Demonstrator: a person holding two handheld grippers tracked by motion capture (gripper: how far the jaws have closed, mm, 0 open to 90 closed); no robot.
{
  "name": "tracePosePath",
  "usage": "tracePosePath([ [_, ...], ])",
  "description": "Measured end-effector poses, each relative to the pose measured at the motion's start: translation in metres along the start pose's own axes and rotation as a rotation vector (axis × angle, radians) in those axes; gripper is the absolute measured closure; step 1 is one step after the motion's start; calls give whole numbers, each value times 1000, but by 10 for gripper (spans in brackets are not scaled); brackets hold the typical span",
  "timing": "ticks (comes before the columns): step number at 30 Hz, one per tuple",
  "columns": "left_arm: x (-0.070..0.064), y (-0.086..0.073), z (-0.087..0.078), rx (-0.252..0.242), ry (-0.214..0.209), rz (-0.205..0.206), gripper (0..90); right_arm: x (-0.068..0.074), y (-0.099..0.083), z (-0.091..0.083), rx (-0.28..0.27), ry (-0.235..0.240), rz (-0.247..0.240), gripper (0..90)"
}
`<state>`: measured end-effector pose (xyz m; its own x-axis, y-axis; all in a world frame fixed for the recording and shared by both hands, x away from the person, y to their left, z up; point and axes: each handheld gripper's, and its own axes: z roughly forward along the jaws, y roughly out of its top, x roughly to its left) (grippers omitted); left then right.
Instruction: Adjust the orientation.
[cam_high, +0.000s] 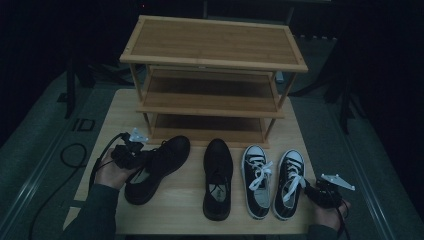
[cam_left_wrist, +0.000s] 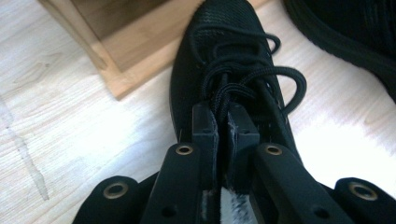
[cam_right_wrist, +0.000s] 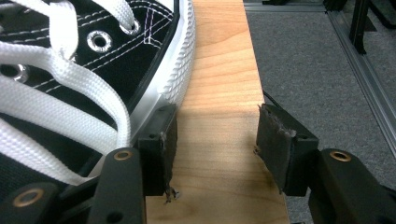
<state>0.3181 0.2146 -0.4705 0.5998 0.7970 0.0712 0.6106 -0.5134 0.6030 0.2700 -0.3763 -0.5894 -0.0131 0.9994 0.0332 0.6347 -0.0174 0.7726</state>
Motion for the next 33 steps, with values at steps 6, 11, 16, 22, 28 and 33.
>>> tracePosePath([
  [6,3,-1,3,-32,0,-39,853,0,0,0,0,0,0,476],
  [11,3,0,1,-56,-32,-51,730,0,0,0,0,1,0,475],
  [16,0,7,-14,-104,-27,-68,602,0,0,0,0,2,1,473],
  [22,-7,11,-21,-114,-38,-62,537,-1,0,0,0,4,-1,471],
  [28,-8,12,-24,-119,-61,-79,536,-1,0,0,0,3,-2,472],
  [33,-9,12,-27,-125,-65,-81,538,-1,0,0,0,3,-2,471],
])
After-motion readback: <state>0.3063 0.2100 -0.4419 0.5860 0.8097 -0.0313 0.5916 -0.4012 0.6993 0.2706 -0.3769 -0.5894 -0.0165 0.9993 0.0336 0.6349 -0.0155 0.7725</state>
